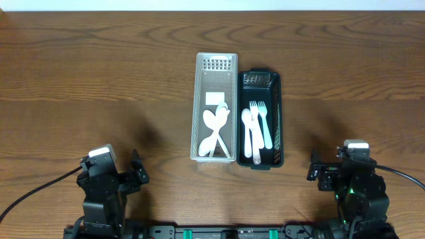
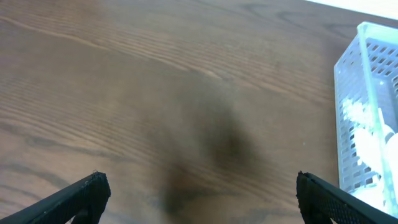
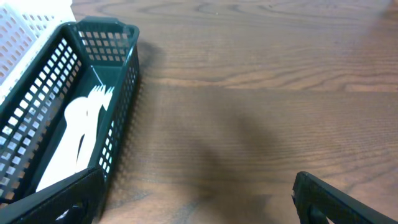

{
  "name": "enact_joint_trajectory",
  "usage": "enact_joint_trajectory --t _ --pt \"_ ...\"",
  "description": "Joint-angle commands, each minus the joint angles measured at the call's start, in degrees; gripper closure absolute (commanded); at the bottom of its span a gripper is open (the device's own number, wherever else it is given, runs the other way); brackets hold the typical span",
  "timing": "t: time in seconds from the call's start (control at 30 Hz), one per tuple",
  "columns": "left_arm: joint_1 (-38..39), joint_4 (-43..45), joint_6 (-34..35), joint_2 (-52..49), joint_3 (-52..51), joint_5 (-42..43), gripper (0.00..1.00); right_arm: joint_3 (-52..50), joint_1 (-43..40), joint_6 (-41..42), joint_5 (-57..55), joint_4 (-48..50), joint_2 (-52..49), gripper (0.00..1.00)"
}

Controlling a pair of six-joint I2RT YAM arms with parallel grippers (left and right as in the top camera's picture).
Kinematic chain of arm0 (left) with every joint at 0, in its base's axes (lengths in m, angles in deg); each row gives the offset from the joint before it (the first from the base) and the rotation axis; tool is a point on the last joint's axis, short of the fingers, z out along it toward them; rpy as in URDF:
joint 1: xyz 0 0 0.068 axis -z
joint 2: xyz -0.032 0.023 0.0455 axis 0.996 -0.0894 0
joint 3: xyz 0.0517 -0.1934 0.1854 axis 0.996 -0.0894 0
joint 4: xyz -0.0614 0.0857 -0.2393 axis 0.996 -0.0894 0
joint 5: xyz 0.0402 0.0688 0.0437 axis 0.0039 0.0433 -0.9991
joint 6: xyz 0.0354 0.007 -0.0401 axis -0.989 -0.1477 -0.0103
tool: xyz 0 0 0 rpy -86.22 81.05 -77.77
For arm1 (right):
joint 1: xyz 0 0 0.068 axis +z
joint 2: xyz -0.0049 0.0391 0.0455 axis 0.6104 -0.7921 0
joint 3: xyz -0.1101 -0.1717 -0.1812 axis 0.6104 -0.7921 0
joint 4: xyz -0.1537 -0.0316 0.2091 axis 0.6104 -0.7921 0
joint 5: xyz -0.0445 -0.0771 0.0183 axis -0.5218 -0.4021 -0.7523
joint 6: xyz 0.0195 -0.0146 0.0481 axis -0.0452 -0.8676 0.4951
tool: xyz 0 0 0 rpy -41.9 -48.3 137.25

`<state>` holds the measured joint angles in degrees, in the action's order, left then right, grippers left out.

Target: Pack container

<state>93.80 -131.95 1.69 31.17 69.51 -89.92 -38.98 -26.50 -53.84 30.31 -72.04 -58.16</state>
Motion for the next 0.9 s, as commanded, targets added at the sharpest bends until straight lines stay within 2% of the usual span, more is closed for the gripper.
enact_joint_trajectory --t 0.0,0.73,0.87 --pt "0.31 -0.72 -0.98 0.42 0.15 -0.85 0.02 -0.31 0.52 -0.79 0.02 0.11 0.44 0.01" --pt "0.31 -0.83 -0.98 0.42 0.15 -0.85 0.02 -0.31 0.5 -0.79 0.02 -0.31 0.79 0.01" --pt "0.31 -0.83 -0.96 0.42 0.15 -0.85 0.02 -0.33 0.15 -0.76 0.46 -4.48 3.3 0.01"
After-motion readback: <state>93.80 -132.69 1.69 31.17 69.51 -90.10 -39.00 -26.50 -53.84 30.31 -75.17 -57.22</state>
